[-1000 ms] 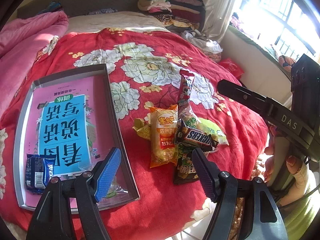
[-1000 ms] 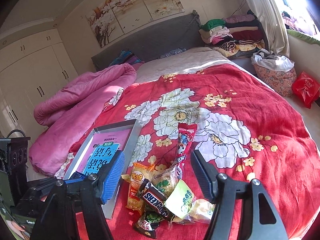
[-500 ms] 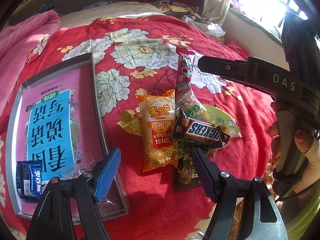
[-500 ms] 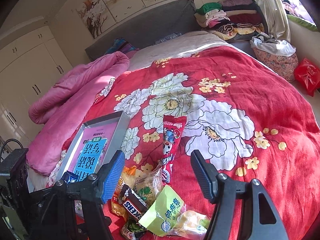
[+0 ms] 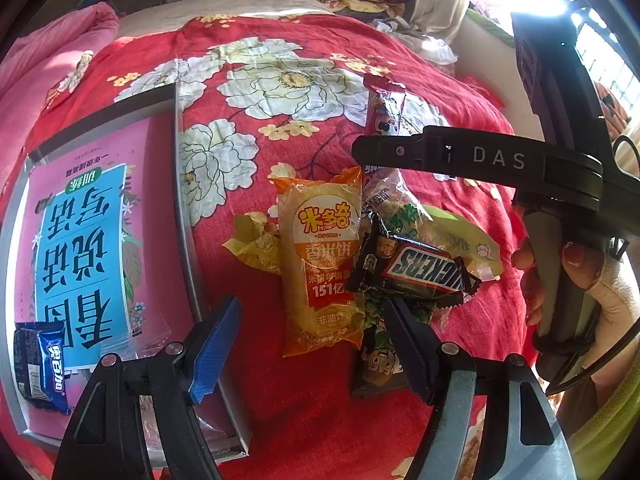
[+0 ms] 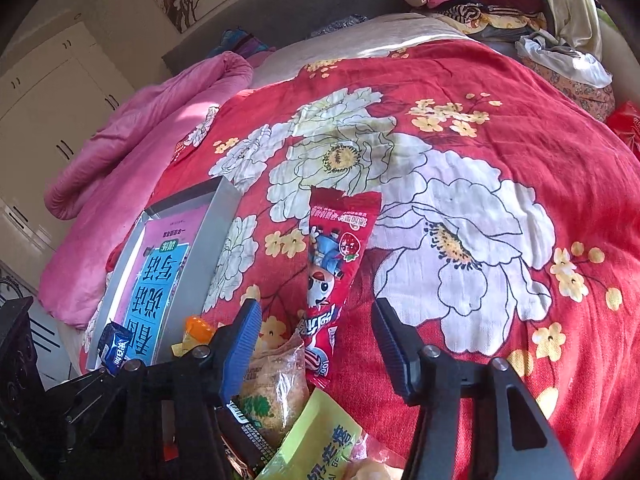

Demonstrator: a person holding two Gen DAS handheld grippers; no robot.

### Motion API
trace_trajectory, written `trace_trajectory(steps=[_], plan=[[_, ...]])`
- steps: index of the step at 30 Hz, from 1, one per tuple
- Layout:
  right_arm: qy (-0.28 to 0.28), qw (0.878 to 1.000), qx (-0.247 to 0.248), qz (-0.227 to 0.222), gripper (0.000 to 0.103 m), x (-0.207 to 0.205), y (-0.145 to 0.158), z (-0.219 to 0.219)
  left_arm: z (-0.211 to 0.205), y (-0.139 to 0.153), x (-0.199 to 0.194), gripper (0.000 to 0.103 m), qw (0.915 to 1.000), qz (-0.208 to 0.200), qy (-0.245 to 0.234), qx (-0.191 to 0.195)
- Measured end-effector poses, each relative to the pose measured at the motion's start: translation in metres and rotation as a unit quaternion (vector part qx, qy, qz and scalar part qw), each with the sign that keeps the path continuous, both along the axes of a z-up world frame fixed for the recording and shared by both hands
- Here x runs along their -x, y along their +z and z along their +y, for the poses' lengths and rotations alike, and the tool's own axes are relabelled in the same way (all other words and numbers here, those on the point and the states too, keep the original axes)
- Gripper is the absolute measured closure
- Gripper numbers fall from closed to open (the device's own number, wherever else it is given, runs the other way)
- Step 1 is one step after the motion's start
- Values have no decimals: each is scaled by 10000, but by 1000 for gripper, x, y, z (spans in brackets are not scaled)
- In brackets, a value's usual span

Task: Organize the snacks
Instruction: 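Grasp the yellow rice-cake bag with the left gripper while the right gripper grasps the red stick snack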

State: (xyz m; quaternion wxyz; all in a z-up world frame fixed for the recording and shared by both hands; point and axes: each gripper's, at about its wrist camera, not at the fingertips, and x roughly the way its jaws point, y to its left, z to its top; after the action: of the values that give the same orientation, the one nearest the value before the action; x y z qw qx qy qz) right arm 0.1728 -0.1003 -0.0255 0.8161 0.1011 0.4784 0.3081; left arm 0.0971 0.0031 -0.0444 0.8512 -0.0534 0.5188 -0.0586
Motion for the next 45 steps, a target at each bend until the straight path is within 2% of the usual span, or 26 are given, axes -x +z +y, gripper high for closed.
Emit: trace_trajectory(steps=[2, 6, 10, 11, 13, 16, 18, 21, 30, 32, 36, 43, 45], plan=[[1, 10000, 21, 83, 49, -3, -5, 1, 1, 0, -2, 28, 10000, 7, 6, 23], [101, 9995, -90, 284, 59, -11, -12, 4, -1, -1, -3, 28, 10000, 24, -18, -15], [147, 9993, -99, 322, 65, -15, -15, 5, -2, -3, -5, 28, 10000, 72, -33, 16], [159, 9993, -136, 324, 67, -15, -15, 5, -2, -4, -5, 30, 9999, 100, -30, 37], [173, 9989, -255, 361, 77, -17, -15, 4, -1, -6, -6, 34, 9998, 153, -17, 82], [183, 9987, -327, 341, 80, -16, -14, 3, 3, -8, -8, 38, 9996, 199, 54, 200], [184, 9988, -315, 315, 80, -15, -12, 2, 5, -8, -9, 40, 9996, 183, 65, 216], [202, 9990, -255, 297, 80, -13, -8, 2, 7, -9, -10, 49, 9991, 221, 85, 365], [210, 9995, -172, 150, 83, -9, 10, 7, 7, -12, -20, 49, 9985, 228, 242, 424], [196, 9996, -146, 161, 83, -7, 9, 6, 5, -12, -21, 54, 9986, 214, 233, 431], [270, 9994, -188, 136, 82, -6, 3, 9, 3, -13, -24, 58, 9988, 221, 210, 391], [380, 9985, -180, 361, 81, -14, -17, 15, 1, -13, -25, 61, 9988, 242, 196, 369], [369, 9980, -309, 410, 82, -17, -20, 14, 1, -13, -26, 62, 9988, 248, 203, 373]])
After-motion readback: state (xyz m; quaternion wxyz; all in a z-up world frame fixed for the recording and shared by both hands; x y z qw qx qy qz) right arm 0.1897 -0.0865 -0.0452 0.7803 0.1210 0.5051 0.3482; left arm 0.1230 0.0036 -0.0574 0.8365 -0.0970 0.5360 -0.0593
